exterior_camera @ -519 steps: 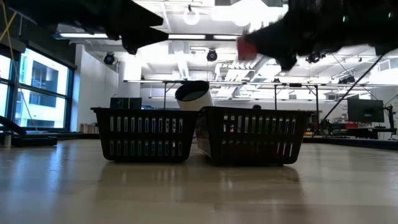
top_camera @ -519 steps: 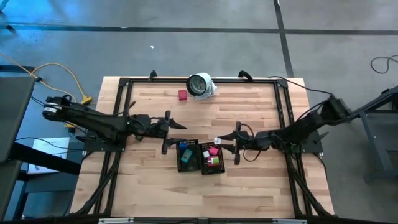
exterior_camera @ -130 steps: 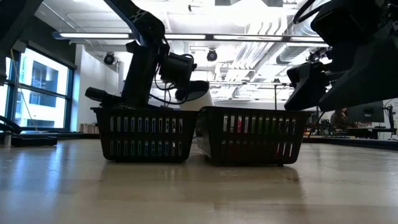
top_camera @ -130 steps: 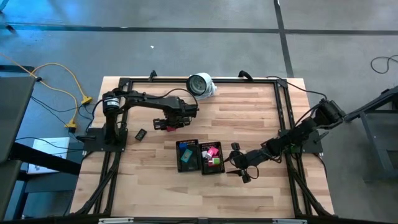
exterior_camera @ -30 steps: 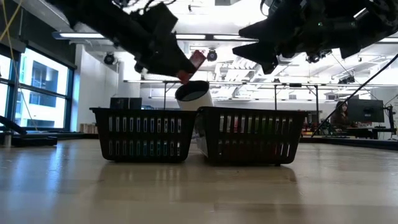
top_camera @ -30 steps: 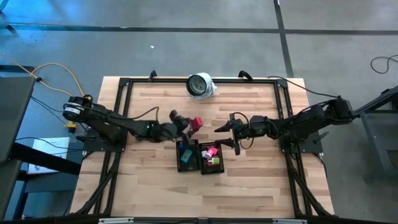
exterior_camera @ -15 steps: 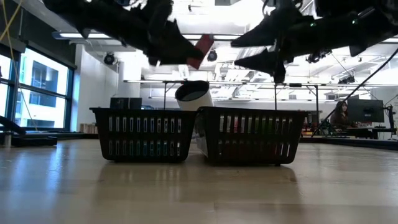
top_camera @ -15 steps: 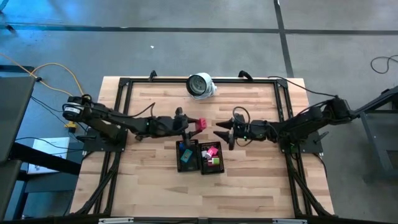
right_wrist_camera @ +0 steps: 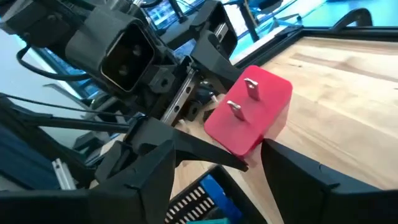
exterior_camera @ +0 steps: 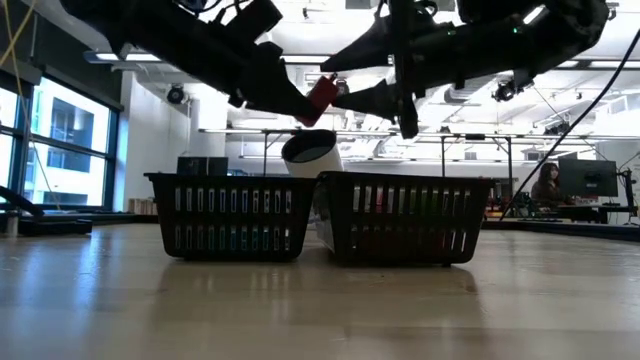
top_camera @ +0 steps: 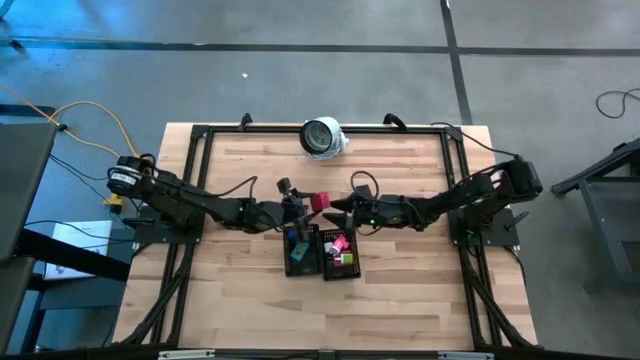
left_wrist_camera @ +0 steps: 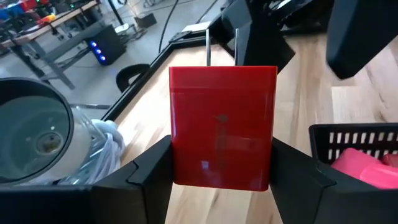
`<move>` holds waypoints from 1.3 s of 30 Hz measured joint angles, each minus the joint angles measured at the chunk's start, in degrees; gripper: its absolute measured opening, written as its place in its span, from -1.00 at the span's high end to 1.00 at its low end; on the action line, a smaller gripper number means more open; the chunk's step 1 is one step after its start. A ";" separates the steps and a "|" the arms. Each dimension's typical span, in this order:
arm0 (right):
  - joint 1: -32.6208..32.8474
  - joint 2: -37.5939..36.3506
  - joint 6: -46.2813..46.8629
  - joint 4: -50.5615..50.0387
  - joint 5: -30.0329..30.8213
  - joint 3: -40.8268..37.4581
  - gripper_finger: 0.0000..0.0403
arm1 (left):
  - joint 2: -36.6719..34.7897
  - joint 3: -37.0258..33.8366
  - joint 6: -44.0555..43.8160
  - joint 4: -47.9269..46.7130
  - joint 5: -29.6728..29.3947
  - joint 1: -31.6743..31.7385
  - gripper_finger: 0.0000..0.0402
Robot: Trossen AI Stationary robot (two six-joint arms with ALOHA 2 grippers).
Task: Pick & Place Office items
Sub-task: Put the red charger adapter into the right black bin
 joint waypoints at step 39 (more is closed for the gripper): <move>-2.38 -0.15 2.65 -10.13 -0.39 4.98 0.03 | 4.28 7.72 9.05 -8.07 -13.11 -3.83 -0.01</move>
